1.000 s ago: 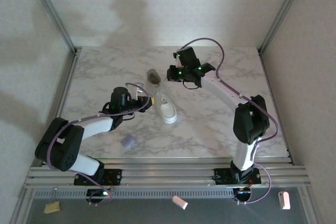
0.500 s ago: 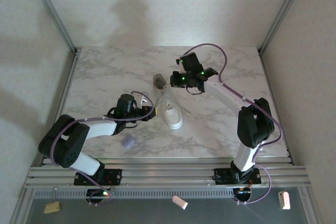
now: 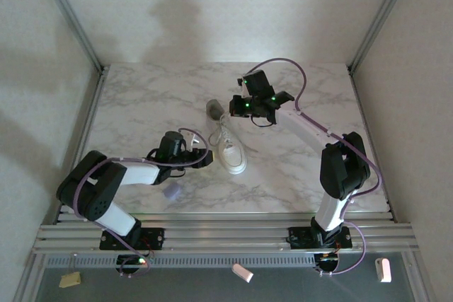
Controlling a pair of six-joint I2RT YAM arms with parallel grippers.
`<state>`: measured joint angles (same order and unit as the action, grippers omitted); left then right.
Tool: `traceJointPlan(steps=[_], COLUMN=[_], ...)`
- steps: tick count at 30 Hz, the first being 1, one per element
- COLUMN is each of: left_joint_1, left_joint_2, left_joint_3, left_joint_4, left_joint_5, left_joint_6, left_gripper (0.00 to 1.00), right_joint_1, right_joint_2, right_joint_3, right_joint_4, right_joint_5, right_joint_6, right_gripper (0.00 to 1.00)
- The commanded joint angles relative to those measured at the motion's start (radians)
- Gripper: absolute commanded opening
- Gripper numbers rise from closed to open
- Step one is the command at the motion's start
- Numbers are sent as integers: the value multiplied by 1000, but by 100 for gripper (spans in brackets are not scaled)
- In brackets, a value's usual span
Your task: Tie the shoes
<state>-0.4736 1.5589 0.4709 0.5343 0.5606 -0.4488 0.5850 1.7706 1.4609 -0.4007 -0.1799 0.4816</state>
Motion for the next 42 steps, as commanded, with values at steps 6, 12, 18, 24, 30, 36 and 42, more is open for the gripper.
traceJointPlan(steps=[6, 12, 18, 24, 30, 36, 42], left_joint_1=[-14, -14, -14, -15, -14, -19, -19], left_joint_2=[99, 156, 177, 209, 231, 221, 156], left_joint_3=[7, 37, 43, 65, 68, 44, -7], left_joint_4=[158, 206, 264, 299, 357, 424, 394], left_joint_5=[26, 56, 83, 87, 90, 83, 49], left_joint_6=[7, -3, -29, -48, -84, -123, -117], left_gripper=[46, 50, 50, 49, 39, 10, 0], right_joint_1=[-6, -7, -6, -7, -6, -6, -6], right_joint_2=[-8, -13, -14, -13, -10, -10, -7], right_joint_3=[10, 7, 4, 1, -4, -11, -9], right_joint_4=[6, 3, 5, 5, 8, 9, 4], right_joint_5=[-5, -6, -7, -14, -22, -18, -4], right_joint_6=[-26, -28, -26, -27, -22, -24, -24], right_gripper=[0, 0, 0, 0, 0, 0, 0])
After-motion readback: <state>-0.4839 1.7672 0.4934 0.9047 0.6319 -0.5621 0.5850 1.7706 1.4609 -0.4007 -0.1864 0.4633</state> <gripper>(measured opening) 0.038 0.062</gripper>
